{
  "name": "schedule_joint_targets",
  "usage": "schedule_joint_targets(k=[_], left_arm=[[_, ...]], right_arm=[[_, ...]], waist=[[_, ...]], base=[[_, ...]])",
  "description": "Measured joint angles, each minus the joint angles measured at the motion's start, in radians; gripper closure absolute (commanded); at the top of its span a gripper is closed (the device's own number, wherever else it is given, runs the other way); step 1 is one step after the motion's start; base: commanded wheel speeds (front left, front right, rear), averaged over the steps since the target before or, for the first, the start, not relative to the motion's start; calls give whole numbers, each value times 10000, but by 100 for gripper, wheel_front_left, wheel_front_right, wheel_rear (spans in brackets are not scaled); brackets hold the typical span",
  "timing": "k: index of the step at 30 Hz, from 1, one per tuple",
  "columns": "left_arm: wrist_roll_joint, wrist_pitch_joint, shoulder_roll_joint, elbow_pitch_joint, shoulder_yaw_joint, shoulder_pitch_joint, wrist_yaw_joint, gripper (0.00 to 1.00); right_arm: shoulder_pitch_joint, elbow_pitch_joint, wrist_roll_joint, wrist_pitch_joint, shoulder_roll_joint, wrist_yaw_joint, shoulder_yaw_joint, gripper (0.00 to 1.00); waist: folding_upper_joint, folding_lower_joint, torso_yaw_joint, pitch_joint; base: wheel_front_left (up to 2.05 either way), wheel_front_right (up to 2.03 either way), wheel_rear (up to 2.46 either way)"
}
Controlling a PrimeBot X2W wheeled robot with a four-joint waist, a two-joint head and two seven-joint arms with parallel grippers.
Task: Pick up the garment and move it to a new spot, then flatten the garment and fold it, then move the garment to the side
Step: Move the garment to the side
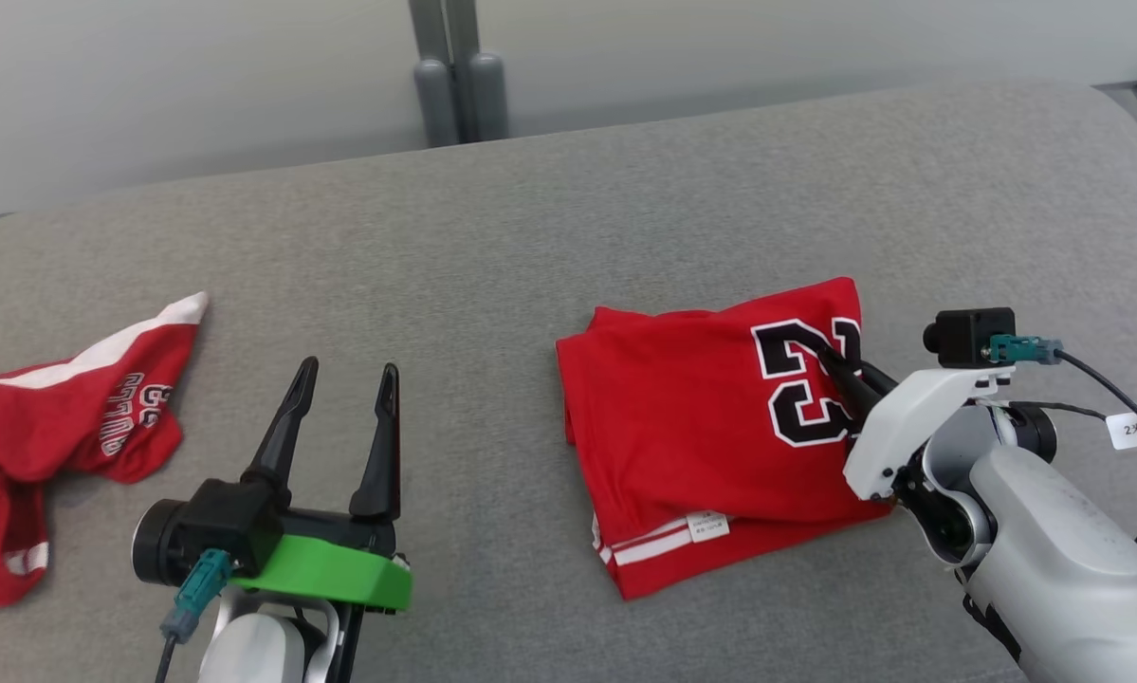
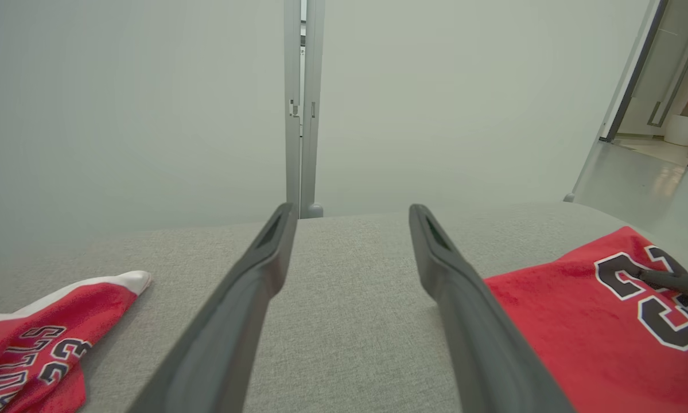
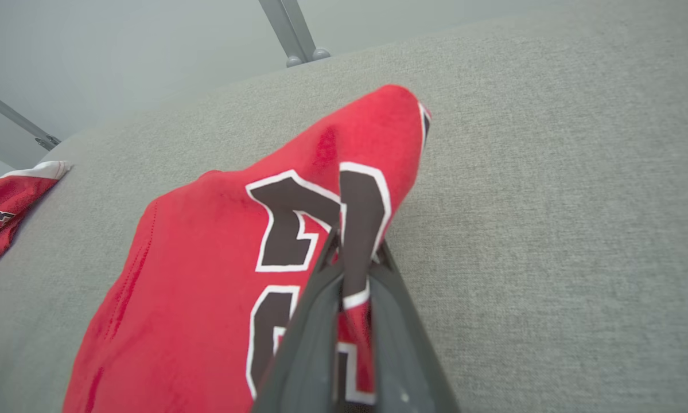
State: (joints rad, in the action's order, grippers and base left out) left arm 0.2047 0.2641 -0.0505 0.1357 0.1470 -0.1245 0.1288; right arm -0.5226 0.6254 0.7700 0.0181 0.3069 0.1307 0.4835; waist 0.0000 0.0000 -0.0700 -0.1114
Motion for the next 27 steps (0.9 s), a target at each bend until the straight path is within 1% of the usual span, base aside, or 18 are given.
schedule_joint_targets(k=[9, 15, 21, 27], left_arm=[[-35, 2, -263, 98, 194, -384, 0, 0], [-61, 0, -416, 84, 219, -684, 2, 0], [-134, 0, -708, 12, 161, -937, 2, 0], [-228, -12, -1028, -88, 153, -1283, 2, 0]], right_arm=[[-269, 224, 387, -692, 56, -2, 224, 100], [-744, 236, 623, -1003, 151, -2, 621, 100], [-1738, 422, 711, -1271, 602, -2, 1137, 100], [-3087, 851, 1047, -1452, 936, 0, 1645, 100]], waist=[[0, 0, -1527, -350], [0, 0, -2350, -719], [0, 0, -2713, -1381], [0, 0, -2803, -2118]], base=[[0, 0, 0], [0, 0, 0], [0, 0, 0], [0, 0, 0]])
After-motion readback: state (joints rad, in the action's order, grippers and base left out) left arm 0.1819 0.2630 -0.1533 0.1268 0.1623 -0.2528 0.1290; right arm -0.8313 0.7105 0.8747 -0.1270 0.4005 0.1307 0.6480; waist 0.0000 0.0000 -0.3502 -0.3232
